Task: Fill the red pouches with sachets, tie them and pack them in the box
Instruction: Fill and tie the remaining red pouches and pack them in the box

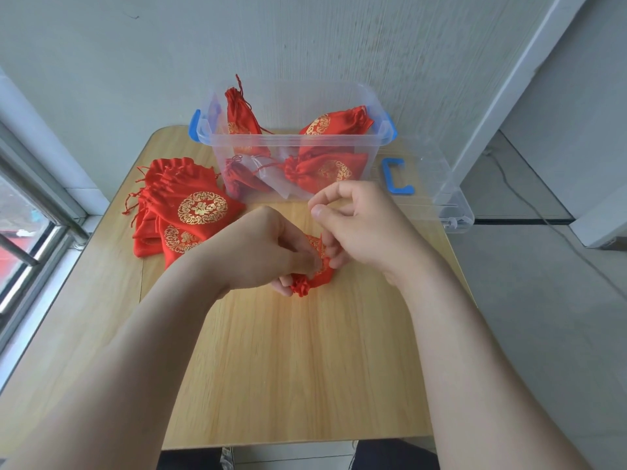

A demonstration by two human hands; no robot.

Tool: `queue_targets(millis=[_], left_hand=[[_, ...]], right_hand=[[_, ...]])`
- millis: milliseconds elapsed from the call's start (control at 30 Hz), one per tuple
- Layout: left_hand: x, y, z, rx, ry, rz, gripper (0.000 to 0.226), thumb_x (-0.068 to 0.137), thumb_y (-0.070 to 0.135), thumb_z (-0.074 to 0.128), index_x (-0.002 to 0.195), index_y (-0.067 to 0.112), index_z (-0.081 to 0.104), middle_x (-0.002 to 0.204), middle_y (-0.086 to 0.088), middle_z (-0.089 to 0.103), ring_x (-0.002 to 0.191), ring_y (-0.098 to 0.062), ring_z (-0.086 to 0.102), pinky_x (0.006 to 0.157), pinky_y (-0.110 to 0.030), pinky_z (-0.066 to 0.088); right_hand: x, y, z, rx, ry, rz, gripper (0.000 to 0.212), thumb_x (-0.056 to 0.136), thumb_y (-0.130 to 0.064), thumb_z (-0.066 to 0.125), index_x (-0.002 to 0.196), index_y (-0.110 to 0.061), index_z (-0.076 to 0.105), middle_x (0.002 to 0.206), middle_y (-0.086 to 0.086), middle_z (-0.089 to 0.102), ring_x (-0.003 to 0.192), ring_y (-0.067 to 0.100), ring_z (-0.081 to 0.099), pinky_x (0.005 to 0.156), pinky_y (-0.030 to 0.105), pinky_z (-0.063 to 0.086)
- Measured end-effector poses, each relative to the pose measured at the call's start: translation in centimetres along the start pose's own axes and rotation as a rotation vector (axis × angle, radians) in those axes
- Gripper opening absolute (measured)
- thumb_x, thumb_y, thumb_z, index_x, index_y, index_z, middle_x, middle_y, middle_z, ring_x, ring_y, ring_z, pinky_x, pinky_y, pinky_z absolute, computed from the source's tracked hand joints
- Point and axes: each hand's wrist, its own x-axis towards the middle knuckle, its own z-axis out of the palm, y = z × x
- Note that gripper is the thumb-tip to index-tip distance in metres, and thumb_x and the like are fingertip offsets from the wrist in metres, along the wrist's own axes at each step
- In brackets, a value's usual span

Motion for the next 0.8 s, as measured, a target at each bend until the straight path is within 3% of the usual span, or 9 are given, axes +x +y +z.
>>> queue_targets(millis=[67,133,267,433,633,800], left_hand=[[0.2,0.0,0.0,-0.042,0.038,-0.012,0.01,0.093,0.012,0.078,0.086,0.013,0.085,0.078,-0.001,0.079,0.061,-0.013,0.07,0.063,-0.025,0.061],[0.4,-0.3,0.0,-0.08,0.101,-0.033,0.01,0.093,0.013,0.079,0.085,0.011,0.084,0.068,0.005,0.075,0.059,-0.012,0.067,0.06,-0.023,0.059],[1.0,-1.2,-0.4,-0.142,0.233,-0.067,0.015,0.095,0.017,0.079,0.081,0.012,0.083,0.064,0.001,0.07,0.06,-0.014,0.066,0.07,-0.034,0.067],[1.0,-1.3,-0.5,-0.217,0.245,-0.052,0.013,0.097,0.014,0.076,0.088,0.006,0.083,0.074,-0.012,0.073,0.063,-0.015,0.068,0.073,-0.036,0.067],[0.8,-1.3,-0.6,-0.245,0.228,-0.056,0.016,0.098,0.014,0.075,0.086,0.008,0.083,0.071,-0.014,0.067,0.063,-0.022,0.071,0.079,-0.04,0.068],[0.6,-1.0,-0.6,-0.279,0.268,-0.025,0.017,0.099,0.013,0.074,0.085,0.009,0.083,0.072,-0.012,0.066,0.065,-0.02,0.071,0.072,-0.029,0.066]], right_hand=[[0.2,0.1,0.0,0.066,0.046,-0.005,0.013,0.103,-0.01,0.065,0.109,-0.021,0.065,0.081,0.003,0.075,0.069,0.016,0.074,0.061,0.035,0.062],[0.6,0.4,0.0,-0.034,0.103,-0.089,0.025,0.095,-0.009,0.07,0.105,-0.029,0.06,0.091,-0.001,0.076,0.081,0.018,0.076,0.072,0.039,0.064],[0.2,0.4,0.3,-0.272,0.071,-0.21,0.025,0.08,-0.011,0.082,0.091,-0.029,0.068,0.088,-0.008,0.074,0.072,0.004,0.072,0.067,0.029,0.062],[0.2,0.6,0.8,-0.363,0.076,-0.235,0.033,0.073,-0.02,0.097,0.1,-0.027,0.079,0.082,-0.014,0.073,0.072,0.0,0.072,0.073,0.026,0.063],[0.1,0.6,1.0,-0.405,0.053,-0.302,0.027,0.082,-0.013,0.09,0.104,-0.026,0.083,0.084,-0.013,0.075,0.078,-0.002,0.071,0.076,0.03,0.064],[0.1,0.6,1.1,-0.397,0.109,-0.385,0.026,0.084,-0.008,0.085,0.104,-0.025,0.085,0.084,-0.008,0.077,0.078,0.005,0.071,0.077,0.034,0.062]])
